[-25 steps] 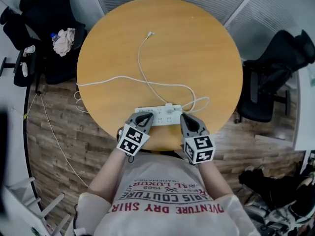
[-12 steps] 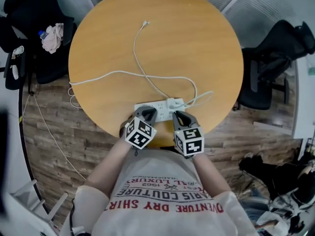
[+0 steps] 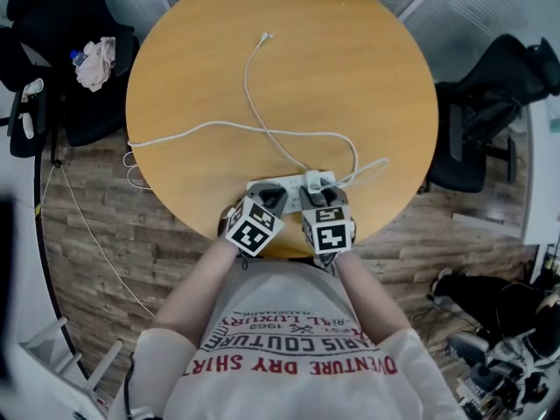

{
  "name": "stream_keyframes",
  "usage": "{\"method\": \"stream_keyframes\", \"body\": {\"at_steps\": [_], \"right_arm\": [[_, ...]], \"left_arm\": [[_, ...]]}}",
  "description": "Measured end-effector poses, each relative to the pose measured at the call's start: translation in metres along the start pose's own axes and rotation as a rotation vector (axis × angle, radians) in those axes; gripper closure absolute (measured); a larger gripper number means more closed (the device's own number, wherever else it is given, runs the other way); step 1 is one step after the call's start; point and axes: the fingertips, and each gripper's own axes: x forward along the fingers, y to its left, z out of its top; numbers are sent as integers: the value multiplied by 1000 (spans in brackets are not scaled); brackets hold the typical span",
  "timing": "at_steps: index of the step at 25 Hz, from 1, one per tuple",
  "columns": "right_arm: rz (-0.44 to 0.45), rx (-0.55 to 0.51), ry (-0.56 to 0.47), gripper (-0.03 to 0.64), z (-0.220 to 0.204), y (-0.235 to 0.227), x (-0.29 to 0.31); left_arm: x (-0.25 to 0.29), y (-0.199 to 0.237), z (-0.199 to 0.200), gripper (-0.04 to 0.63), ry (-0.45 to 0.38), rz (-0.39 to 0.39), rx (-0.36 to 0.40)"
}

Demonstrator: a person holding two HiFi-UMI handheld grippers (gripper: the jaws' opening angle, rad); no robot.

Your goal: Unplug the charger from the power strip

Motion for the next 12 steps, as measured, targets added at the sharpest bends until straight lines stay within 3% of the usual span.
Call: {"method": "stream_keyframes", "body": {"at_steps": [12], "right_arm": [[-56, -1, 49, 457, -1, 0, 2]], "left_arm": [[1, 0, -1, 563, 0, -3, 1]]}}
